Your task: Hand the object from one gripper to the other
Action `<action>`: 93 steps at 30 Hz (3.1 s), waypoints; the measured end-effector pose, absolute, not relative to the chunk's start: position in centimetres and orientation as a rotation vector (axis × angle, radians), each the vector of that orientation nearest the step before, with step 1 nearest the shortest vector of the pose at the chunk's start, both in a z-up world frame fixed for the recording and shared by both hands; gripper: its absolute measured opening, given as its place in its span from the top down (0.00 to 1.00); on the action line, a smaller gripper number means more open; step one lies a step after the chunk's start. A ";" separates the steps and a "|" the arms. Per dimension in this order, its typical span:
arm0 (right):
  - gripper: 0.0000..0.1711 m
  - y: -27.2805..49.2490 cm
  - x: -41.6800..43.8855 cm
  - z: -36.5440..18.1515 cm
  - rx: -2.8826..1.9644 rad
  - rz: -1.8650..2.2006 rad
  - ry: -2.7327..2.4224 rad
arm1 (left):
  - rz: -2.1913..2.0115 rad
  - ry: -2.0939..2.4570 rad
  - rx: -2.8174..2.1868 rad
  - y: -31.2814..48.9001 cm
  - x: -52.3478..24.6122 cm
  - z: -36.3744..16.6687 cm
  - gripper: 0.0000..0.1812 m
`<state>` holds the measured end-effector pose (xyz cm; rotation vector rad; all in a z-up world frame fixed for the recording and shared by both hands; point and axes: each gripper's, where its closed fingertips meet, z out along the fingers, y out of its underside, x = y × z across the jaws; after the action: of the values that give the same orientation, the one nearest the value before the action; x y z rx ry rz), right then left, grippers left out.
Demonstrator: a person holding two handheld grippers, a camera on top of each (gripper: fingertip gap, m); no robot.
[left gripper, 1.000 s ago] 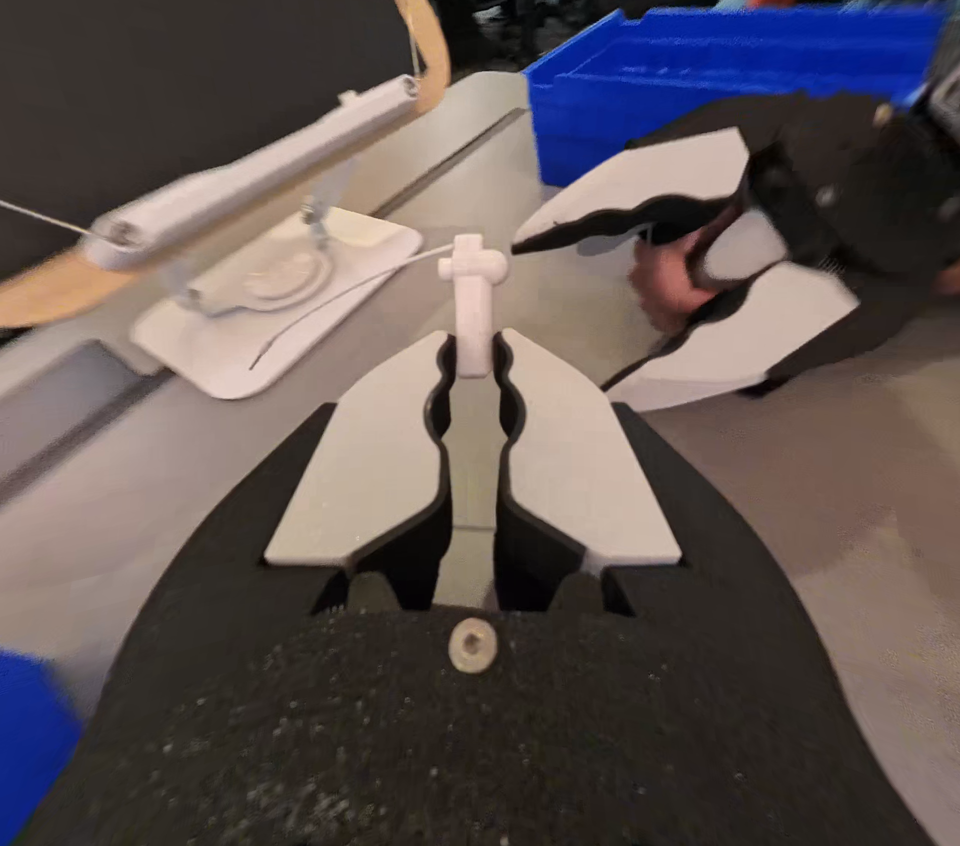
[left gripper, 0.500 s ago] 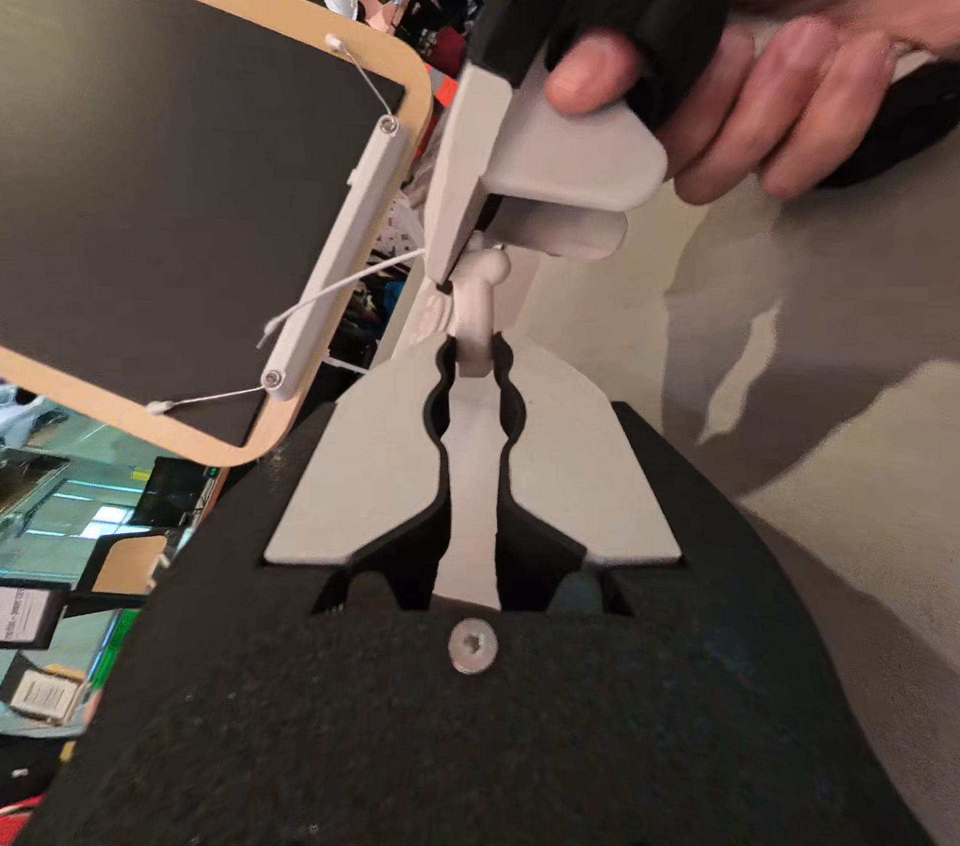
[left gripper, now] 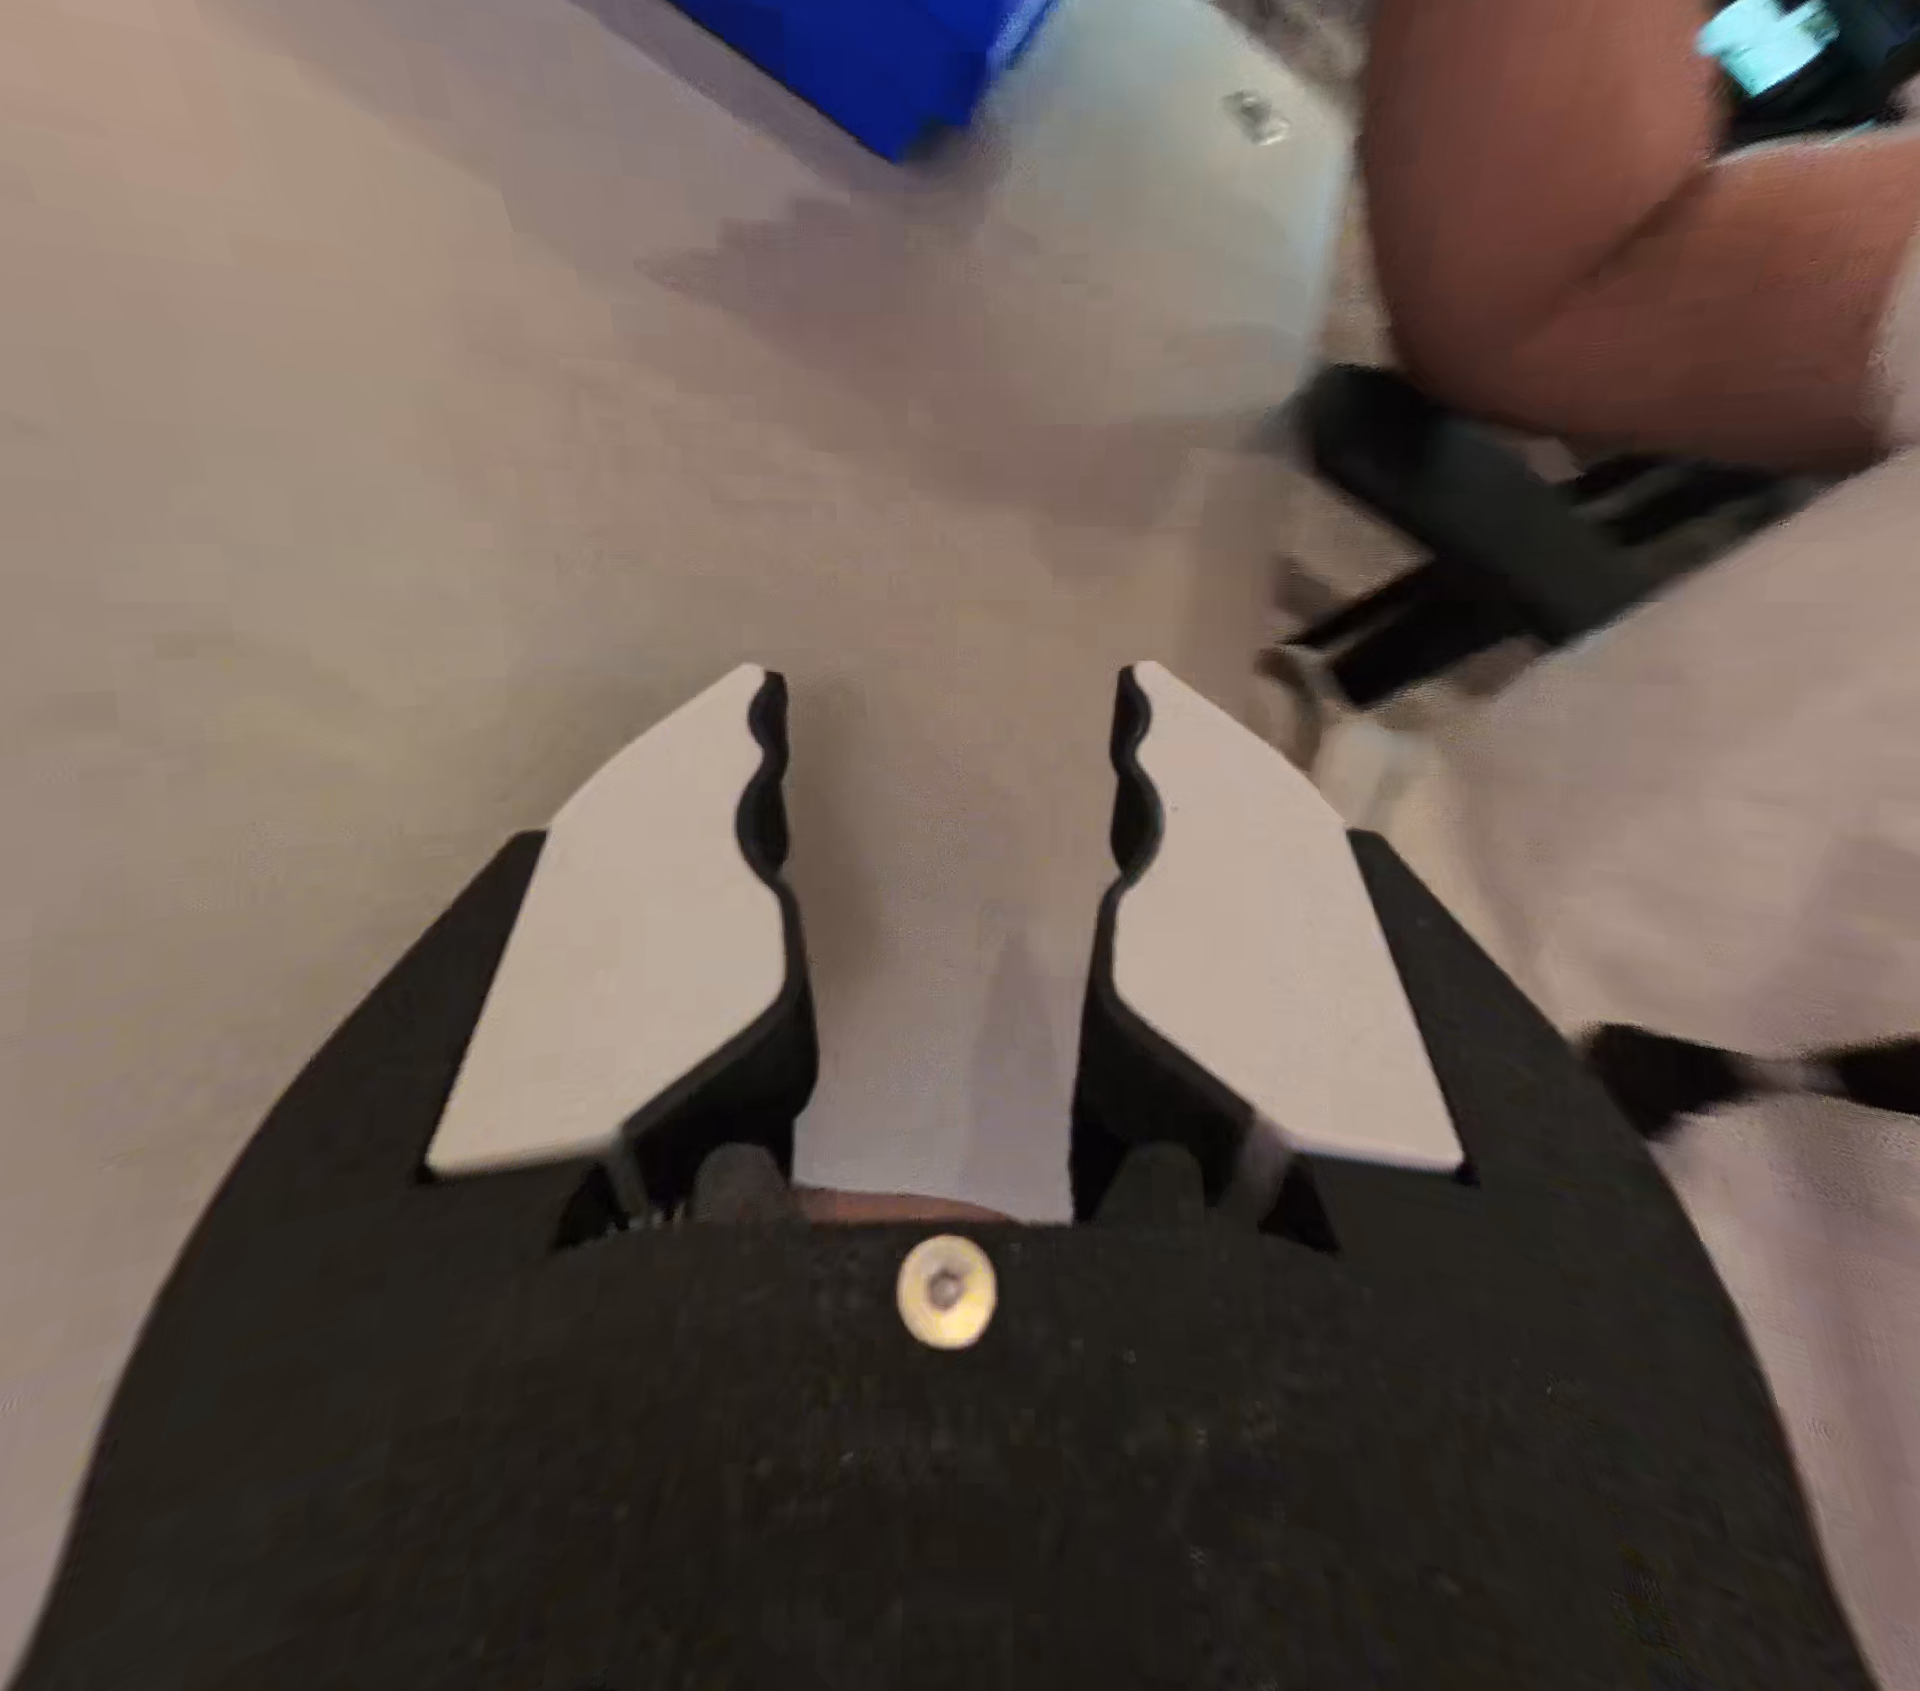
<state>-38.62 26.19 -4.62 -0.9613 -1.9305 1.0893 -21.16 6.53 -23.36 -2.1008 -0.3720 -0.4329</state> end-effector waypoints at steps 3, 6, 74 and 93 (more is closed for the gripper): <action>0.92 36.4 -36.2 -11.9 -1.284 0.527 -2.121 | -0.703 -0.474 -1.931 5.5 -17.4 -20.6 0.65; 0.92 40.8 -35.2 -18.5 -1.666 0.528 -2.119 | -0.601 -0.580 -1.802 3.8 -17.3 -19.8 0.66; 0.86 9.6 -23.6 -22.1 -0.946 1.795 -2.089 | 0.568 -1.505 -2.247 -26.4 -44.1 -26.6 0.79; 0.87 10.1 -22.5 -21.1 -0.994 1.841 -2.034 | 1.006 -1.373 -2.046 -28.8 -43.3 -19.7 0.98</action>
<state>-22.48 10.12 -21.06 -0.9937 -2.0336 1.8412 -43.32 -28.83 -19.75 -2.0456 -1.3731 1.0061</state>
